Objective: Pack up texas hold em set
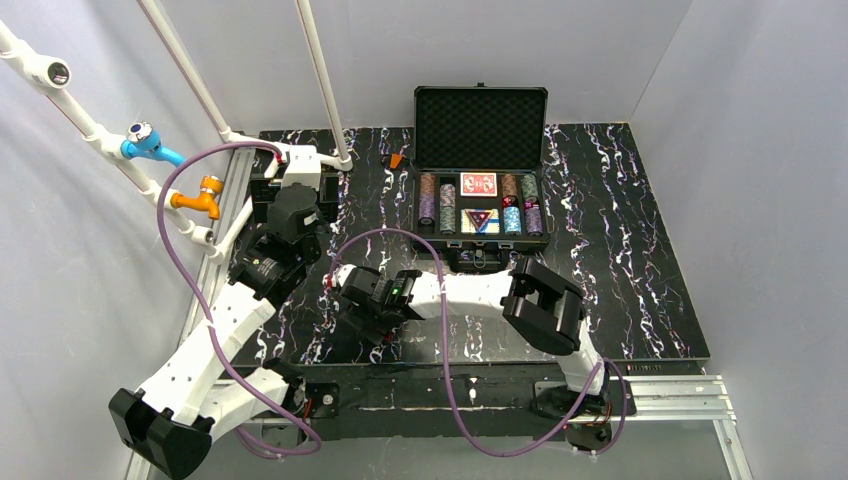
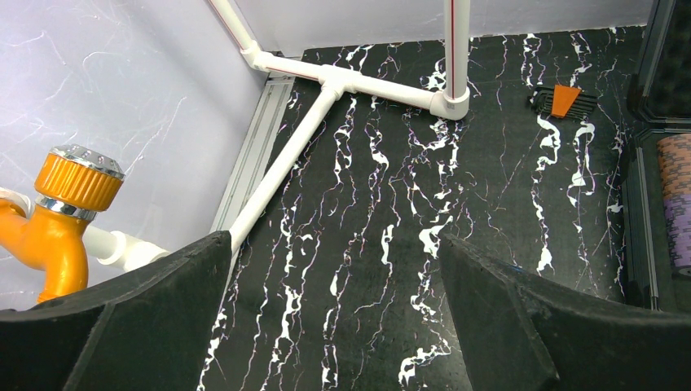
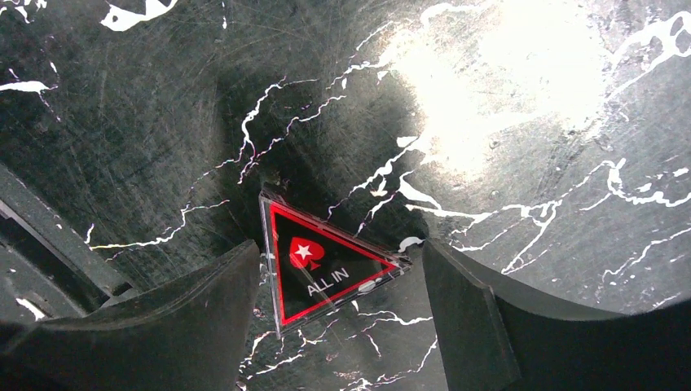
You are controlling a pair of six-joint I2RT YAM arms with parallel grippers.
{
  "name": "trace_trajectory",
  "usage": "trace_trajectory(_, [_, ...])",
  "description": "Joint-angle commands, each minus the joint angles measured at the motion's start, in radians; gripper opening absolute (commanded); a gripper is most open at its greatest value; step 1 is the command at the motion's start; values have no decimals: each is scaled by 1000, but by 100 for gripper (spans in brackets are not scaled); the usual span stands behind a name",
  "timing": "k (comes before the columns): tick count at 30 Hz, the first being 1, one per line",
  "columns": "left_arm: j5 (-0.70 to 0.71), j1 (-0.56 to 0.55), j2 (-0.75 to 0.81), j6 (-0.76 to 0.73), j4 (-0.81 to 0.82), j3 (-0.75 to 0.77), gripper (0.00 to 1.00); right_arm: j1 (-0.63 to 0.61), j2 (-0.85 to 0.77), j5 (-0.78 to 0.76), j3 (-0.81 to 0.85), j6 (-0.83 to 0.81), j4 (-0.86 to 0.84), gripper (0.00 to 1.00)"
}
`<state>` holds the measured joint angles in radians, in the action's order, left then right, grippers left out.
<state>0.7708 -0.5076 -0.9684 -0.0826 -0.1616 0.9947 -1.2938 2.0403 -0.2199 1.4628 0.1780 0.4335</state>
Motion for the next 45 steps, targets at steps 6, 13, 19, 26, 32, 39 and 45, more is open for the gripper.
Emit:
trace_trajectory(6, [22,4,15,0,13,16,98,23,9,73,-49,-14,53,82])
trace_trajectory(13, [22,4,16,-1,12,16,98,24,6,88,-46,-9,78,81])
trace_trajectory(19, [22,4,17,-2,12,16,98,24,4,69,-34,1,105,82])
trace_trajectory(26, [21,4,20,2,10,16,98,24,15,65,-30,7,114,90])
trace_trajectory(32, [19,4,23,4,10,16,98,24,15,44,-27,16,122,91])
trace_trajectory(39, [18,4,23,4,7,17,98,24,17,31,-26,25,128,87])
trace_trajectory(45, [18,4,24,5,7,16,98,24,25,38,-24,24,131,80])
